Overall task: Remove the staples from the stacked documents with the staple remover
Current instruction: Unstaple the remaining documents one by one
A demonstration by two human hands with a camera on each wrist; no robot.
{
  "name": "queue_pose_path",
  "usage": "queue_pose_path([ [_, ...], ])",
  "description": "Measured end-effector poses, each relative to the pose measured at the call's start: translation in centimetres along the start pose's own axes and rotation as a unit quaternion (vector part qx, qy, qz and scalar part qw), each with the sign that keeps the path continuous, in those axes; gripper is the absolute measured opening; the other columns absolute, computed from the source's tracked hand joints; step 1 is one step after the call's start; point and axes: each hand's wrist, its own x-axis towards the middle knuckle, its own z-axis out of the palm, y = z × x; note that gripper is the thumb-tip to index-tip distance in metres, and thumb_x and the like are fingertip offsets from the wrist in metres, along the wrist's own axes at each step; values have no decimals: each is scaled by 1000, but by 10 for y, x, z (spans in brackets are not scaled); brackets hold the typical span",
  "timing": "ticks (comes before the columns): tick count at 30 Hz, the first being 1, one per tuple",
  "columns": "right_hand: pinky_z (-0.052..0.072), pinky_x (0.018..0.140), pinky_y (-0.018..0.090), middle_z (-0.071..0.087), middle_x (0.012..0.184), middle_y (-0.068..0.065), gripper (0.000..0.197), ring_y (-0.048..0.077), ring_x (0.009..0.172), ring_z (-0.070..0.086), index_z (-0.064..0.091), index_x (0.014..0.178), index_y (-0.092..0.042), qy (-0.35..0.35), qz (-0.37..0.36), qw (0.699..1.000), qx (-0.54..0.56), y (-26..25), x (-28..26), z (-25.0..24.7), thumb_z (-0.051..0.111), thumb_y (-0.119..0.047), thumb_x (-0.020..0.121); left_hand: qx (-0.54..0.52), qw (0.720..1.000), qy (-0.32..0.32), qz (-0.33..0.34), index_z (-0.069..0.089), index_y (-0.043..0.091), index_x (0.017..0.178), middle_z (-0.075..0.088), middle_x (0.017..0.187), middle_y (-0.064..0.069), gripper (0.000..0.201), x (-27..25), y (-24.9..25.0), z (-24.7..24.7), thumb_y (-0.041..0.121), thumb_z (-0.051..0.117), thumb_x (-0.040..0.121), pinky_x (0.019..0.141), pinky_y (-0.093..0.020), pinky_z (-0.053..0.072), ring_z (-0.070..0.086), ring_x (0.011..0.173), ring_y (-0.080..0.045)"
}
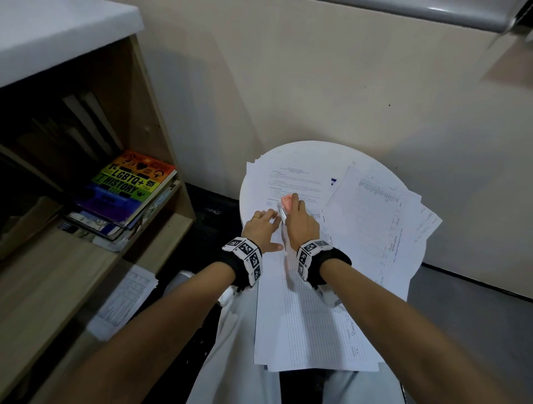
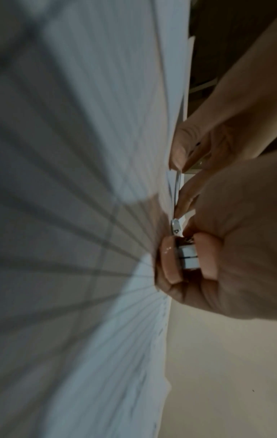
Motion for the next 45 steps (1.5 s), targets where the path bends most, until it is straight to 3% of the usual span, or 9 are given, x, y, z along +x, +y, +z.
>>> queue_pose_path([
  [7, 43, 61, 32, 46, 129, 13, 53, 27, 87, 65, 14, 149, -6, -8, -29, 998, -53, 5, 1, 0, 36, -18, 101, 49, 998, -25, 19, 20, 14, 150, 25, 147, -3, 84, -2, -6, -6, 56, 56, 85, 103, -39, 39, 30, 129, -27],
  [9, 41, 63, 34, 47, 129, 13, 52, 30, 93, 64, 16, 148, -6, -20, -1, 999, -30, 1, 4, -1, 35, -20, 102, 50, 998, -23, 22, 20, 15, 150, 25, 147, -4, 85, -2, -6, -7, 55, 56, 85, 103, -40, 39, 30, 129, -28],
  [13, 46, 79, 39, 46, 131, 16, 57, 34, 109, 58, 15, 147, -4, -47, 87, 994, 51, -13, 8, -6, 43, -16, 98, 45, 998, -25, 23, 20, 13, 149, 25, 147, -5, 87, -1, -6, -6, 54, 59, 83, 104, -42, 39, 29, 128, -30],
  [21, 45, 81, 39, 50, 128, 16, 55, 34, 109, 57, 23, 140, -2, -25, 167, 976, 137, -18, 11, -8, 39, -35, 100, 44, 998, -20, 27, 21, 15, 149, 26, 146, -6, 86, 0, -6, -6, 51, 61, 82, 102, -43, 39, 30, 128, -31],
  [25, 41, 74, 39, 48, 128, 15, 51, 36, 107, 58, 24, 141, -4, -26, 129, 984, 119, -15, 7, -9, 42, -26, 99, 55, 998, -27, 29, 24, 16, 148, 25, 145, -6, 85, 3, -8, -5, 54, 61, 82, 101, -43, 38, 29, 127, -31],
  [30, 38, 72, 37, 51, 125, 15, 43, 35, 104, 56, 28, 137, -9, -15, 111, 976, 186, 23, 2, -23, 40, -24, 99, 69, 996, -50, 27, 16, 20, 150, 23, 142, -8, 91, 12, -6, -9, 56, 62, 80, 99, -40, 37, 29, 125, -31],
  [37, 45, 84, 43, 46, 125, 21, 44, 38, 105, 53, 30, 136, -8, -29, 121, 977, 175, 98, -19, -45, 41, -27, 99, -29, 998, 48, -18, 45, 0, 129, 31, 138, -11, 68, 28, 43, -1, 47, 63, 84, 106, -34, 34, 32, 128, -28],
  [41, 47, 89, 47, 50, 125, 20, 44, 38, 106, 54, 31, 135, -9, -70, 113, 980, 151, 104, -19, -45, 43, -27, 97, -103, 994, 30, 10, 29, 6, 144, 21, 154, -8, 81, 41, 62, 7, 46, 65, 83, 115, -37, 26, 20, 142, -28],
  [45, 45, 84, 43, 49, 126, 19, 45, 37, 107, 54, 31, 137, -8, -83, 103, 986, 101, 98, -17, -44, 41, -28, 98, -86, 996, 15, 0, 19, 13, 150, 11, 159, 1, 90, 44, 66, 10, 47, 66, 82, 115, -43, 21, 7, 147, -26],
])
